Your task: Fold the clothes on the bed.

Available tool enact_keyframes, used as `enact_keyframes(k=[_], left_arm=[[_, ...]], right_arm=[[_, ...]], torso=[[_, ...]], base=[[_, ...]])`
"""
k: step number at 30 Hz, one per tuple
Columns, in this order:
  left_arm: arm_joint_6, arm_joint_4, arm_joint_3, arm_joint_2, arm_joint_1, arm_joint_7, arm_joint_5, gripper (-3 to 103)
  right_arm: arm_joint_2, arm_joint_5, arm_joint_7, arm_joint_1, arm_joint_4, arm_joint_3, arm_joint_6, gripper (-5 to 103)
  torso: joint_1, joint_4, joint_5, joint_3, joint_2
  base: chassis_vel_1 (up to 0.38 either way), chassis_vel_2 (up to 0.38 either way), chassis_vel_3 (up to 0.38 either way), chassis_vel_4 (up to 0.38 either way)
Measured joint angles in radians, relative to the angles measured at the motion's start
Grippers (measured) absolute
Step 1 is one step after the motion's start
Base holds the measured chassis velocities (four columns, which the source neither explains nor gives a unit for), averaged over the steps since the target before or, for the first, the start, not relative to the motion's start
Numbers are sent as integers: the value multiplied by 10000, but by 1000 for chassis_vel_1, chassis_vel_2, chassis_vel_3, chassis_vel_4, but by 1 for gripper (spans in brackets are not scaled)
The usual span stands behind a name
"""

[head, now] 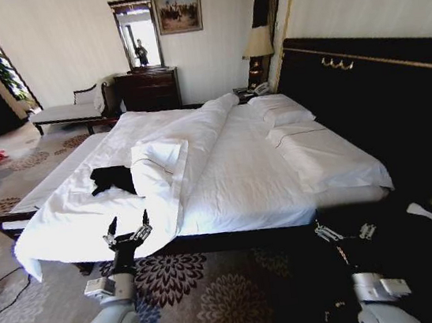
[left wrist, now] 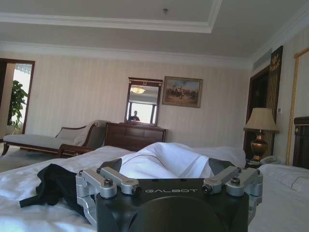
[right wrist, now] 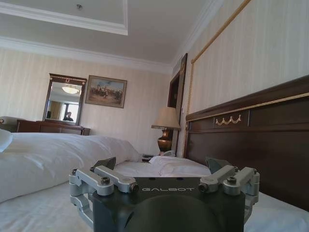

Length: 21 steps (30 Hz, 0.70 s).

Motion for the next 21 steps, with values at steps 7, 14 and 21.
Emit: enact_keyframes(k=[7, 14, 21], left_arm=[[-18, 92, 12, -11, -22, -1, -4, 100], [-48, 106, 24, -64, -10, -3, 32, 100], [-63, 65, 34, -116, 38, -4, 81, 100]], right_arm=[[21, -10, 1, 56, -71, -61, 62, 100], [14, -21, -3, 71, -82, -51, 80, 100], [18, -57, -19, 49, -65, 2, 81, 100]], torso=[[4, 0, 1, 1, -2], [5, 0, 1, 2, -3], [-10, 0, -1, -4, 3]], base=[[-217, 220, 203, -215], [-66, 53, 63, -56], [0, 0, 0, 0]])
